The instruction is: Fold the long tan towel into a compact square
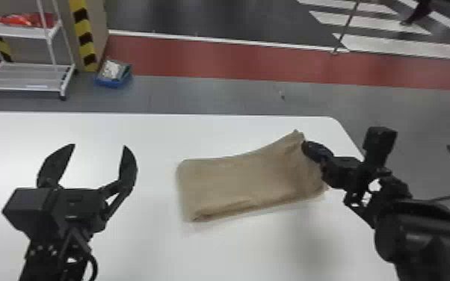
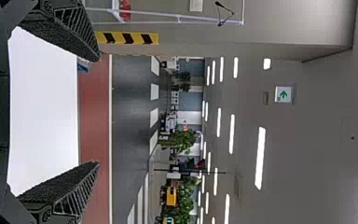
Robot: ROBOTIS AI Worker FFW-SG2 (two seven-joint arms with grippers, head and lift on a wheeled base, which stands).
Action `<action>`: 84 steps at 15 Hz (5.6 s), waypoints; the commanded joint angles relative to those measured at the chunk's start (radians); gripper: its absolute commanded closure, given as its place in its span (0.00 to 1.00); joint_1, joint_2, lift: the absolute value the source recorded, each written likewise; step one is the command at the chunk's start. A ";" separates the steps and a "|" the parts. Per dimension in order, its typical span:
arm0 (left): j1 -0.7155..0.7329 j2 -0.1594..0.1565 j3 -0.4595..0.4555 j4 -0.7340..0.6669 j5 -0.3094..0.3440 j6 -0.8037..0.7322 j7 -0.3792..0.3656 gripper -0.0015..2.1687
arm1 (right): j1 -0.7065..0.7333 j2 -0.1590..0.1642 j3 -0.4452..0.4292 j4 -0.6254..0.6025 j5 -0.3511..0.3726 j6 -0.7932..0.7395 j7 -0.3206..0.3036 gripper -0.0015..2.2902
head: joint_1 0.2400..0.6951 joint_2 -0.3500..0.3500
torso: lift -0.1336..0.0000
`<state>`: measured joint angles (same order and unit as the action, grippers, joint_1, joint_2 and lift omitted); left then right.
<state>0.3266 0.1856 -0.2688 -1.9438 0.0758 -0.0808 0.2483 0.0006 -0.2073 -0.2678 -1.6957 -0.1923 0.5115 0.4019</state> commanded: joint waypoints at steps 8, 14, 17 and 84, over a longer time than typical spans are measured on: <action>-0.017 0.000 -0.001 0.016 0.002 0.003 -0.001 0.05 | 0.022 0.002 -0.011 0.027 0.050 -0.040 -0.149 0.00 | 1.00 0.18 | 0.08; -0.058 -0.005 -0.044 0.066 0.024 0.019 0.005 0.05 | 0.108 0.016 -0.059 -0.019 0.024 -0.211 -0.184 0.02 | 1.00 0.12 | 0.08; -0.118 -0.024 -0.118 0.151 0.058 0.077 -0.008 0.11 | 0.161 0.034 -0.097 -0.021 0.017 -0.300 -0.196 0.02 | 1.00 0.06 | 0.08; -0.095 -0.044 -0.026 0.014 -0.067 0.504 -0.181 0.57 | 0.207 0.052 -0.039 0.005 -0.061 -0.328 -0.189 0.03 | 1.00 0.01 | 0.08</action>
<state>0.2609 0.1472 -0.2888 -1.9831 0.0050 0.4148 0.0777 0.2354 -0.1523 -0.3358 -1.6903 -0.2585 0.1247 0.2079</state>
